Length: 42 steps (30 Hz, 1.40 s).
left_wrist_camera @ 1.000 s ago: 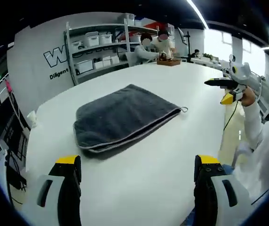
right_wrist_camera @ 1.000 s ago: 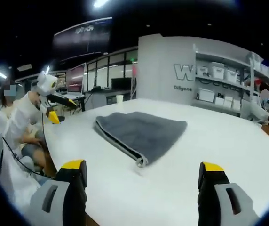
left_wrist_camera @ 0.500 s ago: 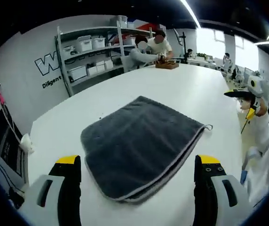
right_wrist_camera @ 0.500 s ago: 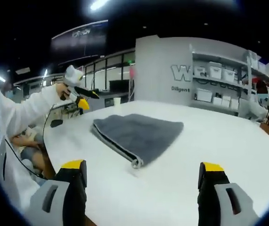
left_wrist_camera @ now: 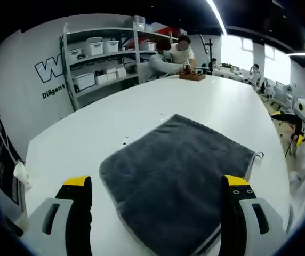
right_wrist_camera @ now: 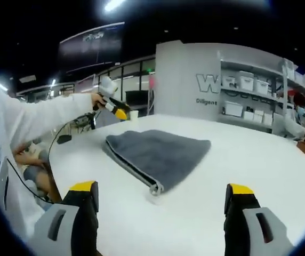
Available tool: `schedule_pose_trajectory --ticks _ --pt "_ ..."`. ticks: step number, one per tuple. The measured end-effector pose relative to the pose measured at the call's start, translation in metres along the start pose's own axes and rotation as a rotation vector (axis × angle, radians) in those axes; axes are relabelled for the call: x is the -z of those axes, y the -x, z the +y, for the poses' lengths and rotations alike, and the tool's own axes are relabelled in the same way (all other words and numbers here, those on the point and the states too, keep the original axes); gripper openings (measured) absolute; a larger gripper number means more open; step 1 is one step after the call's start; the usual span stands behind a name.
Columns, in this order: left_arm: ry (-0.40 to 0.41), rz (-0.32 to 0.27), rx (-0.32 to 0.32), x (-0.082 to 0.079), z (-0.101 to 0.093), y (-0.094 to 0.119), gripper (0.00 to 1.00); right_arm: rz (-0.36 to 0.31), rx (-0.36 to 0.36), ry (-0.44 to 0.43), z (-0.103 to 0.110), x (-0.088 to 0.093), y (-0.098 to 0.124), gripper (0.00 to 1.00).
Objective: Open the folded towel by lifting each exposed corner and separating the folded layers until the towel lies flat within the target outline without major curled edges
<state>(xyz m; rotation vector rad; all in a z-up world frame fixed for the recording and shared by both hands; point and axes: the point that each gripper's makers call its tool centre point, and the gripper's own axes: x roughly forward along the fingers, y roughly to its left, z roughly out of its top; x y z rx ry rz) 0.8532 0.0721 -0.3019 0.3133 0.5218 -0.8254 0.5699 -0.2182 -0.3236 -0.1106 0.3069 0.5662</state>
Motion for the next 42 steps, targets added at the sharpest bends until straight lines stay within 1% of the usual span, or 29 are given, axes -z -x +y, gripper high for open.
schedule_pose_trajectory --ticks 3,4,5,7,8,10,13,16,17,20,21,24,26,27,29,30,32,33,37,40,42 --pt "0.029 0.003 0.014 0.001 0.012 -0.012 0.99 0.019 0.002 0.009 -0.001 0.004 -0.001 0.99" --pt "0.027 0.021 0.010 0.004 0.016 -0.016 0.99 0.021 0.002 0.011 -0.002 0.005 -0.002 0.99" --pt "0.015 0.055 -0.005 0.010 0.025 -0.022 0.99 0.022 -0.001 0.012 -0.002 0.005 -0.003 0.99" --pt "0.010 0.094 -0.027 0.019 0.035 -0.029 0.98 0.026 -0.011 0.009 0.000 0.007 -0.003 0.99" --pt "0.015 0.105 -0.029 0.023 0.037 -0.036 0.98 0.027 -0.016 0.007 0.000 0.007 -0.003 0.99" --pt "0.037 0.113 -0.037 0.028 0.046 -0.044 0.97 0.025 -0.017 0.001 -0.002 0.008 -0.003 0.99" --pt "0.064 0.105 -0.052 0.030 0.060 -0.057 0.96 0.021 -0.016 -0.018 -0.007 0.010 -0.005 0.98" --pt "0.083 0.095 -0.056 0.031 0.066 -0.067 0.94 0.031 -0.014 -0.027 -0.012 0.014 -0.007 0.98" --pt "0.101 0.091 -0.068 0.032 0.072 -0.075 0.93 0.034 -0.015 -0.029 -0.012 0.015 -0.008 0.98" --pt "0.131 0.088 -0.084 0.034 0.079 -0.087 0.91 0.042 -0.019 -0.040 -0.015 0.019 -0.010 0.97" --pt "0.157 0.074 -0.092 0.033 0.083 -0.094 0.89 0.045 -0.020 -0.043 -0.016 0.020 -0.010 0.97" --pt "0.219 0.037 -0.095 0.030 0.087 -0.108 0.84 0.050 -0.020 -0.050 -0.018 0.023 -0.012 0.97" --pt "0.228 0.027 -0.102 0.030 0.091 -0.113 0.80 0.057 -0.020 -0.055 -0.020 0.026 -0.013 0.96" --pt "0.220 0.013 -0.115 0.031 0.097 -0.118 0.79 0.059 -0.019 -0.058 -0.021 0.027 -0.014 0.96" --pt "0.229 0.016 -0.137 0.034 0.106 -0.123 0.77 0.065 -0.016 -0.063 -0.024 0.030 -0.015 0.95" --pt "0.251 0.019 -0.143 0.037 0.109 -0.125 0.74 0.072 -0.015 -0.066 -0.026 0.032 -0.016 0.95" --pt "0.305 0.026 -0.148 0.043 0.115 -0.128 0.71 0.084 -0.011 -0.068 -0.028 0.036 -0.017 0.95" --pt "0.316 0.025 -0.153 0.046 0.118 -0.129 0.70 0.089 -0.011 -0.067 -0.028 0.037 -0.018 0.95" --pt "0.351 0.033 -0.138 0.056 0.118 -0.131 0.63 0.096 -0.014 -0.064 -0.028 0.040 -0.019 0.95" --pt "0.363 0.036 -0.134 0.060 0.119 -0.132 0.59 0.117 -0.016 -0.054 -0.028 0.045 -0.022 0.96" --pt "0.369 0.034 -0.138 0.060 0.120 -0.132 0.55 0.125 -0.016 -0.052 -0.028 0.046 -0.022 0.96"
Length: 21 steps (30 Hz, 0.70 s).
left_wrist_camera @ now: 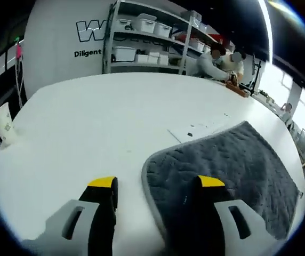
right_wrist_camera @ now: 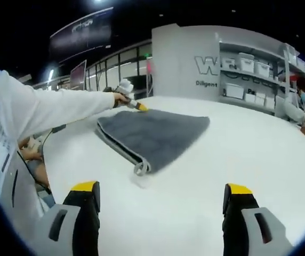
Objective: Open the folded towel by lifting each exposed corner and separating the folded layers until the towel lies flat within the target outline without major curled edges
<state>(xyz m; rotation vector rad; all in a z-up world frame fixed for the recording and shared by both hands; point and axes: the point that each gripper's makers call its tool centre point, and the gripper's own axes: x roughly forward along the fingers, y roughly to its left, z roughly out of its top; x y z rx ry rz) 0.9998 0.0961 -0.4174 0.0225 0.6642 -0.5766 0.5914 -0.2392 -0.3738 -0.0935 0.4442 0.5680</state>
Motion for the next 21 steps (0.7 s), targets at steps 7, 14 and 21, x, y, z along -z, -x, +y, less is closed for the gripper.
schedule_pose_trajectory --ticks 7,14,21 --pt "-0.021 -0.020 0.012 0.001 -0.010 -0.004 0.35 0.003 -0.003 -0.003 0.000 0.000 -0.001 0.95" --pt "-0.094 -0.029 0.011 -0.001 -0.016 -0.009 0.28 0.003 -0.004 -0.004 -0.002 0.000 -0.002 0.95" --pt "-0.201 -0.036 0.024 -0.001 -0.025 -0.010 0.11 0.012 -0.008 -0.001 -0.001 0.000 -0.003 0.93"
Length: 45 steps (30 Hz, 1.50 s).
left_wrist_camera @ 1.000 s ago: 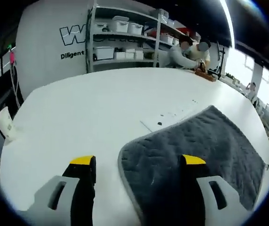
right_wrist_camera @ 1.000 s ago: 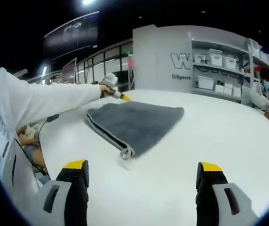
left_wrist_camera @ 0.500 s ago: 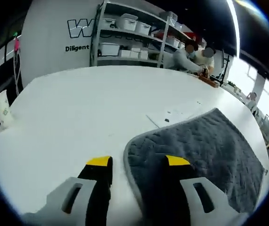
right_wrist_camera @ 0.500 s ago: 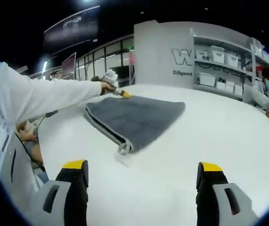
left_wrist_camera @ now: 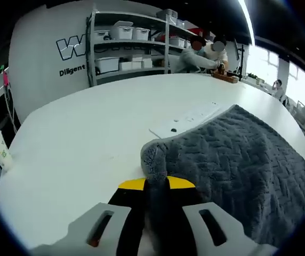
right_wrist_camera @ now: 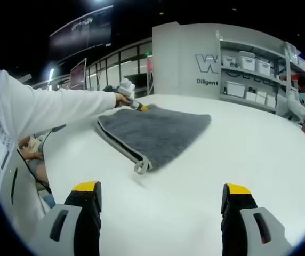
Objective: Open the folded towel by lifting each exposed corner and separating the folded layers until the towel lies flat within the target outline without major curled edges
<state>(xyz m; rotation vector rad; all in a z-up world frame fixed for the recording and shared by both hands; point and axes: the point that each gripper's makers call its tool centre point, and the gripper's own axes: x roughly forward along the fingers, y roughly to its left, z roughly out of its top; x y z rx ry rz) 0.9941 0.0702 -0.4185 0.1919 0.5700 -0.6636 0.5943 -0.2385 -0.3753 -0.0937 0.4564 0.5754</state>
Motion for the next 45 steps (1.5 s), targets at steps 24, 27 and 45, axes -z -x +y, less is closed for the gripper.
schedule_pose_trajectory --ticks 24,27,45 --pt "0.025 0.082 -0.152 0.036 0.070 0.056 0.11 0.000 -0.025 0.019 0.013 -0.003 -0.004 0.92" --pt "0.032 0.085 -0.170 0.039 0.079 0.060 0.11 0.002 -0.025 0.019 0.012 -0.002 -0.005 0.92" --pt "0.077 0.097 -0.336 0.060 0.123 0.094 0.12 0.016 -0.027 0.018 0.011 0.001 -0.007 0.92"
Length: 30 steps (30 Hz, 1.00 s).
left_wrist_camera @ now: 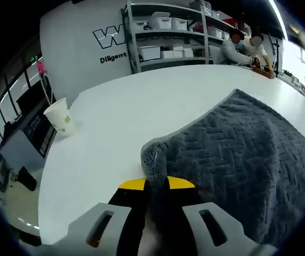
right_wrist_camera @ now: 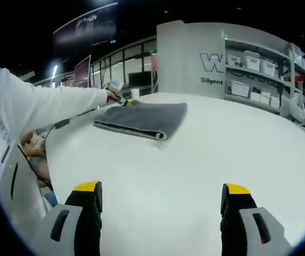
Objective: Open the folded towel by lifting each exposed corner and separating the folded layers until the towel lies flat within the target outline without major curled edges
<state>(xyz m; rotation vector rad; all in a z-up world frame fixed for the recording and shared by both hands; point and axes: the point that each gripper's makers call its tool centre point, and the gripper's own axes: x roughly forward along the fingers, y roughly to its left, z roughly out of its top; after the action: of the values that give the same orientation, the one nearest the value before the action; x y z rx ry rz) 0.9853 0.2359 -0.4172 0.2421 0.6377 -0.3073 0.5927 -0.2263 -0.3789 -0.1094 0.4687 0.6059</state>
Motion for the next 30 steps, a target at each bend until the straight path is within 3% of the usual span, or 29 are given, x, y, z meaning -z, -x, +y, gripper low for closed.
schedule_pose_trajectory --ticks 9,15,19,22,24,27,30 --pt "0.004 -0.015 -0.027 -0.002 0.006 -0.001 0.14 -0.003 0.000 0.001 0.001 -0.002 0.000 0.92" --pt "0.051 -0.023 -0.070 -0.002 0.010 0.004 0.20 -0.001 0.000 0.004 0.002 -0.002 0.001 0.92" --pt "0.038 -0.026 -0.140 -0.002 0.015 0.013 0.31 -0.010 -0.004 0.008 0.005 -0.005 0.002 0.92" --pt "-0.066 -0.072 -0.206 -0.012 0.021 0.027 0.43 -0.015 -0.006 0.012 0.006 -0.008 0.004 0.92" --pt "-0.063 -0.096 -0.185 -0.015 0.013 0.036 0.51 -0.019 -0.003 0.017 0.008 -0.009 0.006 0.92" --pt "-0.083 -0.156 -0.136 -0.026 -0.004 0.054 0.71 -0.028 -0.002 0.025 0.010 -0.013 0.009 0.92" --pt "-0.046 -0.212 -0.093 -0.030 -0.021 0.077 0.79 -0.040 -0.002 0.038 0.015 -0.017 0.013 0.92"
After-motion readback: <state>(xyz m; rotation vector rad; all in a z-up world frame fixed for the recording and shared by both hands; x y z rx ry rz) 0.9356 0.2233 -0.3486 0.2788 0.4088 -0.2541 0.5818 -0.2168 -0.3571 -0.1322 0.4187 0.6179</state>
